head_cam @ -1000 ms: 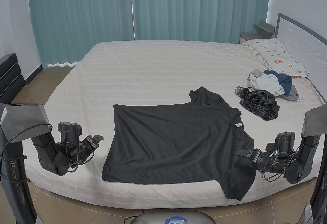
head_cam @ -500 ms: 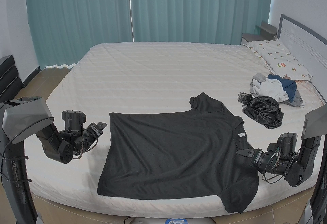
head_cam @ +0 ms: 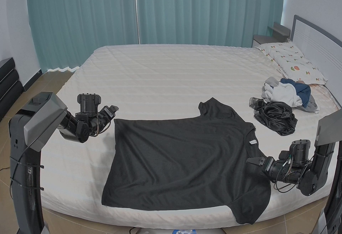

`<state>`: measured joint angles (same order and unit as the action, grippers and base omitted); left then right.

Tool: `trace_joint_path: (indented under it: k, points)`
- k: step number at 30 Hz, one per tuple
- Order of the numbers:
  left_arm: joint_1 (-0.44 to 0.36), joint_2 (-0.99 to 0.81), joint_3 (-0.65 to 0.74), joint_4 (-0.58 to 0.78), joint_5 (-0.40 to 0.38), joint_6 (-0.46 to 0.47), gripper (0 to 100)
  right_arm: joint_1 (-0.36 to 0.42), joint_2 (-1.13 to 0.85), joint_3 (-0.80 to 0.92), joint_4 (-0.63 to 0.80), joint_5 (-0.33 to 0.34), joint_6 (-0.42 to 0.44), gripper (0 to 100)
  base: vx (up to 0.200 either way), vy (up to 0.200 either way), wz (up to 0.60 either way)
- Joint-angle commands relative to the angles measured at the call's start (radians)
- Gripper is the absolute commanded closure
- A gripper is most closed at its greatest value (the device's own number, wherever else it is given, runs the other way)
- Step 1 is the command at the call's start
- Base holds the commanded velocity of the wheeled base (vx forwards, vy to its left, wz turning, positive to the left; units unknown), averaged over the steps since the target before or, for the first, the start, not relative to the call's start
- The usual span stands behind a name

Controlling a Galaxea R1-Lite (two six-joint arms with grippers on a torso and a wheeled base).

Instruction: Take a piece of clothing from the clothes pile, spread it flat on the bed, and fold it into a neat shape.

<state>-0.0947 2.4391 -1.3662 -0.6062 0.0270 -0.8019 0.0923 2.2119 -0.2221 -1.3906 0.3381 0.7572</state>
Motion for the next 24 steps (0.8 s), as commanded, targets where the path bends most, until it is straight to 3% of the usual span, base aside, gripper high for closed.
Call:
trace_joint_path:
  k: [1,15,16,24]
  points:
    - [0.001,0.164,-0.183,0.059,-0.001,-0.005,0,0.012,0.003,0.007,-0.001,0.002,0.001,0,0.0,0.0,0.0]
    - [-0.003,0.258,-0.356,0.131,0.001,-0.006,0,0.021,0.018,0.006,-0.002,0.004,0.002,0,0.0,0.0,0.0]
    - [-0.003,0.261,-0.361,0.135,0.001,-0.006,100,0.021,0.018,0.006,-0.002,0.004,0.002,0,0.0,0.0,0.0]
    - [0.001,0.307,-0.51,0.243,0.008,-0.01,100,0.027,0.018,0.006,-0.004,0.004,0.002,0,0.0,0.0,0.0]
